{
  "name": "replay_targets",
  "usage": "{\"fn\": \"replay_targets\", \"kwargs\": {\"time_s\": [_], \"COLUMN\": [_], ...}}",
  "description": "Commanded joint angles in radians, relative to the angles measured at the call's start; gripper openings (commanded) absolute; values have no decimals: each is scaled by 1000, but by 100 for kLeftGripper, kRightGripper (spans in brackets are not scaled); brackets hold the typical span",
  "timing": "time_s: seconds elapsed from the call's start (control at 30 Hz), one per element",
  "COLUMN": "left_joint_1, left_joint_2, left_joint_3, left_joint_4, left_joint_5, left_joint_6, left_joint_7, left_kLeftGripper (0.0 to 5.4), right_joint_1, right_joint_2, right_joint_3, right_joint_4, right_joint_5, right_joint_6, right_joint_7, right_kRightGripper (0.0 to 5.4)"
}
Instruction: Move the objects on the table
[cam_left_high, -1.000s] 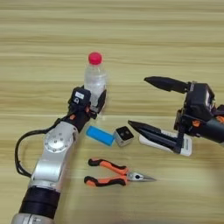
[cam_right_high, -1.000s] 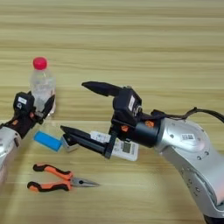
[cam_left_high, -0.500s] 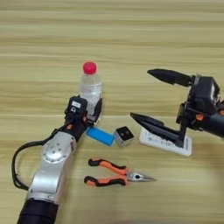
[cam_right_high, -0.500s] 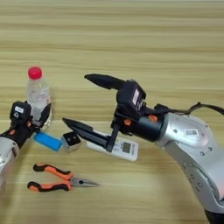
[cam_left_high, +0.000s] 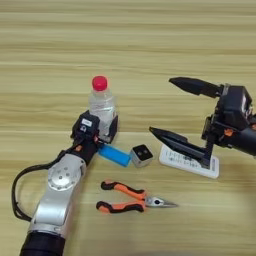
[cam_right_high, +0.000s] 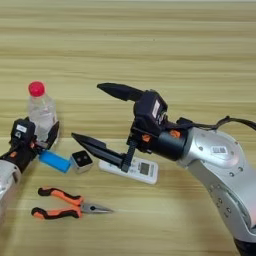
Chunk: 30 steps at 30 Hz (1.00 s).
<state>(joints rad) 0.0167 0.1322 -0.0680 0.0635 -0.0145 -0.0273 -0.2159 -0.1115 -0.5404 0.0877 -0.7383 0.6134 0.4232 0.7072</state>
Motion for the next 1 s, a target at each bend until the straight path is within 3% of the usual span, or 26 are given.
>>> {"fn": "replay_targets", "kwargs": {"time_s": [0.03,0.4,0.63,1.0], "left_joint_1": [-4,3,13,14], "left_joint_2": [4,-5,-8,-11], "left_joint_3": [-2,5,20,51], "left_joint_4": [-2,-42,-124,-237], "left_joint_5": [9,0,2,-39], "left_joint_6": [8,4,-38,-128], "left_joint_7": [3,3,19,18], "left_kLeftGripper": [446,537,537,537], "right_joint_1": [-20,-9,-9,-12], "right_joint_2": [-5,-9,-7,-5], "right_joint_3": [-6,-8,-9,-6], "right_joint_4": [-2,3,7,19], "right_joint_5": [8,5,3,-1], "right_joint_6": [5,-2,-7,-14], "right_joint_7": [0,7,8,14], "right_kRightGripper": [540,540,540,540]}}
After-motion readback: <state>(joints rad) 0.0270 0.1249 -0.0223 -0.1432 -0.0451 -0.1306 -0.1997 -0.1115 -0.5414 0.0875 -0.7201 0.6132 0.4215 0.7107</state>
